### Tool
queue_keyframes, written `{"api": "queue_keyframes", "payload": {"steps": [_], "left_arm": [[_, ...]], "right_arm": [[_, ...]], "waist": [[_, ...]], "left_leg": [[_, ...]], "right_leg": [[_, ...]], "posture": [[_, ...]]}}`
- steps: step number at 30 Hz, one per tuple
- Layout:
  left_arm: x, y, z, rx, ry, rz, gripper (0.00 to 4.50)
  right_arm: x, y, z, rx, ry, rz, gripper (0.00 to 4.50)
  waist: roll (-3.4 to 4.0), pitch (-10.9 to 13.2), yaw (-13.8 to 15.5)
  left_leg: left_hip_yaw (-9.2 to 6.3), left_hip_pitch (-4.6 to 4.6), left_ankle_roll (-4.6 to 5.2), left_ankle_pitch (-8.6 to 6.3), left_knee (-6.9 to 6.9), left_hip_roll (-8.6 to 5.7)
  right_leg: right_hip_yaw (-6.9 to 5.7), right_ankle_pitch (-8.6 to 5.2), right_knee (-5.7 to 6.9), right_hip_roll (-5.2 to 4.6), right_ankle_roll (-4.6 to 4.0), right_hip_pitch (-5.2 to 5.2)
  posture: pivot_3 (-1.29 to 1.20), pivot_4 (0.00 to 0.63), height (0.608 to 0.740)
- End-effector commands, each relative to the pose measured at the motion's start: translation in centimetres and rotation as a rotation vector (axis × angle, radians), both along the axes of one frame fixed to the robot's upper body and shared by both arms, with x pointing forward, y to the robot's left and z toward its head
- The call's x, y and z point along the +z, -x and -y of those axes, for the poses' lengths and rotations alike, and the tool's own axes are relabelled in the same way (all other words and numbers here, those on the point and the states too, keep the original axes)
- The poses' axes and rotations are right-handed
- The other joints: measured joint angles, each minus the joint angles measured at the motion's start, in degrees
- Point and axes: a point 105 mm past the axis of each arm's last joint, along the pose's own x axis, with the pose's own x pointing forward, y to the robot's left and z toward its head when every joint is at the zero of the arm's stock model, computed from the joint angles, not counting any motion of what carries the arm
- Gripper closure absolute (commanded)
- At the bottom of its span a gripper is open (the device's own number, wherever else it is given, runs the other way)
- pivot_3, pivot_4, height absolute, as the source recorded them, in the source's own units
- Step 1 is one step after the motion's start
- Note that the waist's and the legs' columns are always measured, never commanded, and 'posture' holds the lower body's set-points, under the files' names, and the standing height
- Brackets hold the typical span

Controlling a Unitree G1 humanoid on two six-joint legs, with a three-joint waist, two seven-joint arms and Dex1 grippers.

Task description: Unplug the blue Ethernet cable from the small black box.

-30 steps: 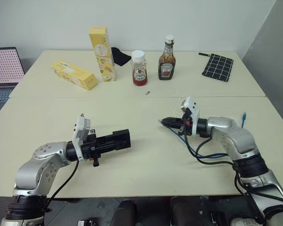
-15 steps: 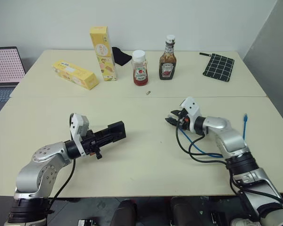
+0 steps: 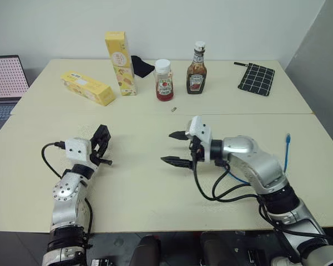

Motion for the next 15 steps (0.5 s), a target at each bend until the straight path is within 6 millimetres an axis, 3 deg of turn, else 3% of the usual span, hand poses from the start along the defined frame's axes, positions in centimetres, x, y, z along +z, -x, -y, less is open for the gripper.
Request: {"api": "queue_keyframes", "payload": {"steps": [1,3,5,15], "left_arm": [[0.5,-0.2,-0.8,0.058,0.000,0.057,3.71],[-0.2,-0.1,-1.1,0.070,0.020,0.037,3.71],[-0.8,0.0,-1.1,0.070,0.060,0.018,3.00],[-1.8,2.0,-1.1,0.057,0.107,-0.059,1.07]], "right_arm": [[1.1,0.2,-0.5,0.016,-0.011,0.058,0.21],[1.1,0.4,-0.7,0.025,-0.009,0.058,0.21],[1.0,0.6,-0.7,0.029,-0.008,0.057,0.15],[1.0,0.8,-0.5,0.024,-0.009,0.045,0.15]], "waist": [[-0.07,-0.04,0.18],[-0.08,-0.05,0.19],[-0.08,-0.05,0.12],[-0.06,-0.06,-0.17]], "left_leg": [[-0.01,-0.01,0.00,0.00,0.01,-0.01],[-0.03,-0.01,0.00,0.00,0.02,-0.02],[-0.03,0.01,0.00,0.00,0.01,-0.01],[0.01,0.05,0.00,0.00,-0.01,0.02]], "right_leg": [[0.00,0.01,-0.01,-0.01,0.02,0.00],[-0.04,0.01,-0.01,-0.01,0.02,0.02],[-0.03,0.01,0.00,0.00,0.02,0.02],[0.02,0.01,0.01,0.00,0.02,0.02]], "posture": [[0.00,0.150,0.740],[0.00,0.150,0.740],[0.00,0.150,0.740],[0.00,0.150,0.740]]}}
